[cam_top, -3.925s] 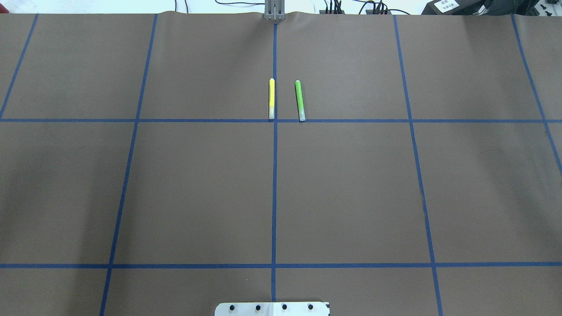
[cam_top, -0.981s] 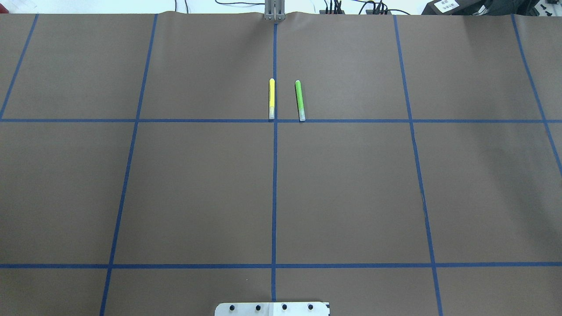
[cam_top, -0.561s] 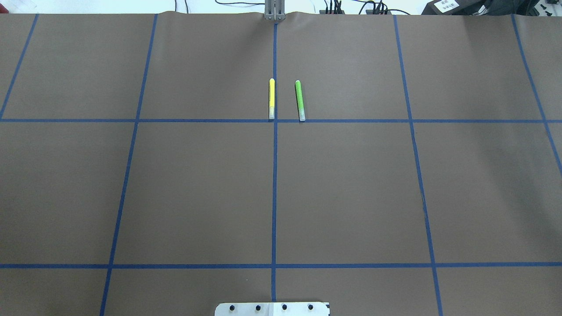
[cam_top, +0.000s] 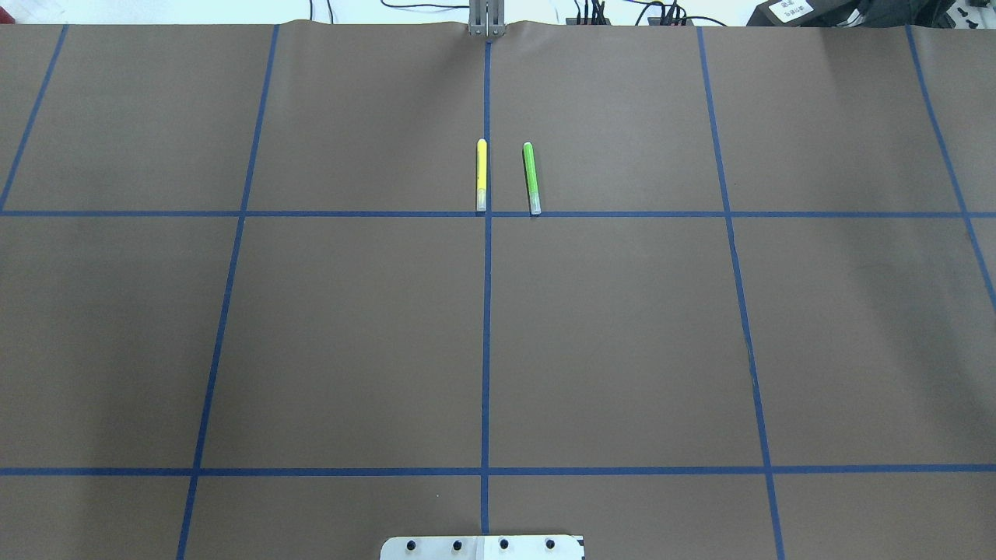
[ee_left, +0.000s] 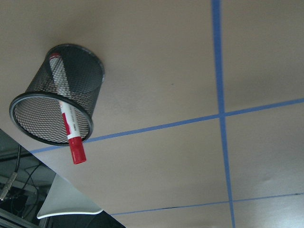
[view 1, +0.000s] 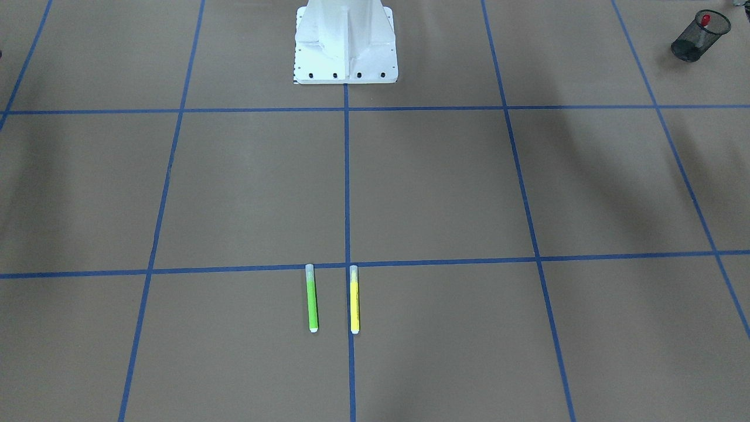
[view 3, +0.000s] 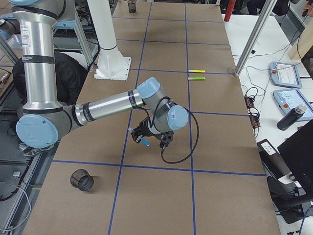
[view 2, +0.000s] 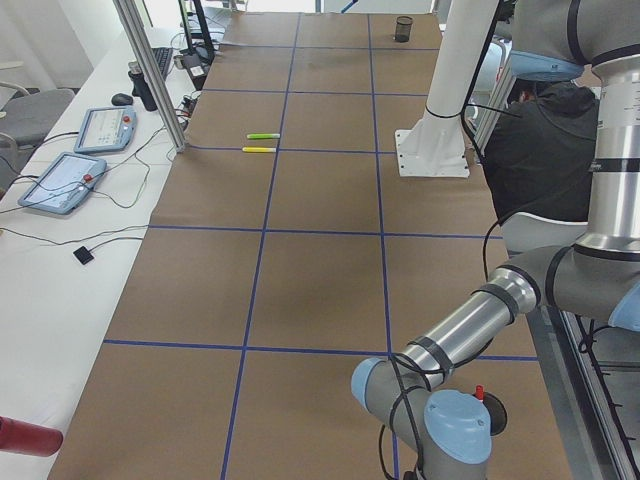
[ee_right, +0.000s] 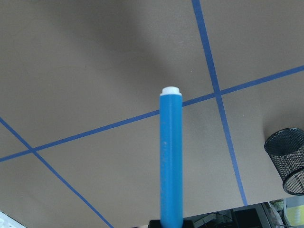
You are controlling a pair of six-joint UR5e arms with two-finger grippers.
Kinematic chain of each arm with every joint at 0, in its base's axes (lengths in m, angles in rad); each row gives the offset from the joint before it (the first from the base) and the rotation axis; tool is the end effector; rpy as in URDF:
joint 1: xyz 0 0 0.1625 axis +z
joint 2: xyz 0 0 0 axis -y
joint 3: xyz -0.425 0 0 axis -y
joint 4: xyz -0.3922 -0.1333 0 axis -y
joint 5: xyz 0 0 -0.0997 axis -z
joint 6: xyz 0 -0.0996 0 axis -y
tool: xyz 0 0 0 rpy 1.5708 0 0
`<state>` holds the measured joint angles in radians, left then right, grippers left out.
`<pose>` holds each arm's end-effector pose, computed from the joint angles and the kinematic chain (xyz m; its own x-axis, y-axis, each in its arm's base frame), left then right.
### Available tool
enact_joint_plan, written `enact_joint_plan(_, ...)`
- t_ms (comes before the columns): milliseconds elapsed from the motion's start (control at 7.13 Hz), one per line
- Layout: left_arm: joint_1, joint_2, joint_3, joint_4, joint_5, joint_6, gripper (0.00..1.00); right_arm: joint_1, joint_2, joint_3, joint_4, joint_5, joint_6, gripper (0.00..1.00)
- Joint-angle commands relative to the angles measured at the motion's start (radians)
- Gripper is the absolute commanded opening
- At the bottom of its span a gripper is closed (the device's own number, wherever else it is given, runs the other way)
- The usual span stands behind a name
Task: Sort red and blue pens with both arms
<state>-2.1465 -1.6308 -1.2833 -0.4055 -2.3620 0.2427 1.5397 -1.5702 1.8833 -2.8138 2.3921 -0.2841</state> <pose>-0.2464 -0.2649 0.7857 0.2257 -0.9057 -0.3588 0.0434 0.3773 -0.9251 0.0486 -0.3803 0.5872 0.6659 0.3751 0.6448 0.2138 0.7321 -0.6467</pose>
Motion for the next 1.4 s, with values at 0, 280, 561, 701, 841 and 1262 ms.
enact_joint_plan(0,0.052,-0.064,-0.175,-0.073,-0.052,-0.003,1.00,0.013,-0.048,0.000,-0.003,-0.008,-0.007,0.00)
enact_joint_plan(280,0.144,-0.139,-0.195,-0.090,-0.153,-0.003,1.00,0.013,-0.134,-0.001,-0.007,-0.051,-0.068,0.00)
enact_joint_plan(561,0.184,-0.170,-0.226,-0.226,-0.192,-0.003,1.00,0.013,-0.203,-0.036,-0.007,-0.053,-0.189,0.00)
enact_joint_plan(701,0.200,-0.188,-0.244,-0.234,-0.224,-0.005,1.00,0.048,-0.203,-0.118,-0.006,-0.089,-0.257,0.00)
enact_joint_plan(841,0.203,-0.188,-0.264,-0.234,-0.224,-0.005,1.00,0.086,-0.200,-0.183,-0.004,-0.134,-0.306,0.00)
enact_joint_plan(1262,0.203,-0.185,-0.324,-0.226,-0.226,-0.016,1.00,0.198,-0.227,-0.262,-0.007,-0.221,-0.432,0.00)
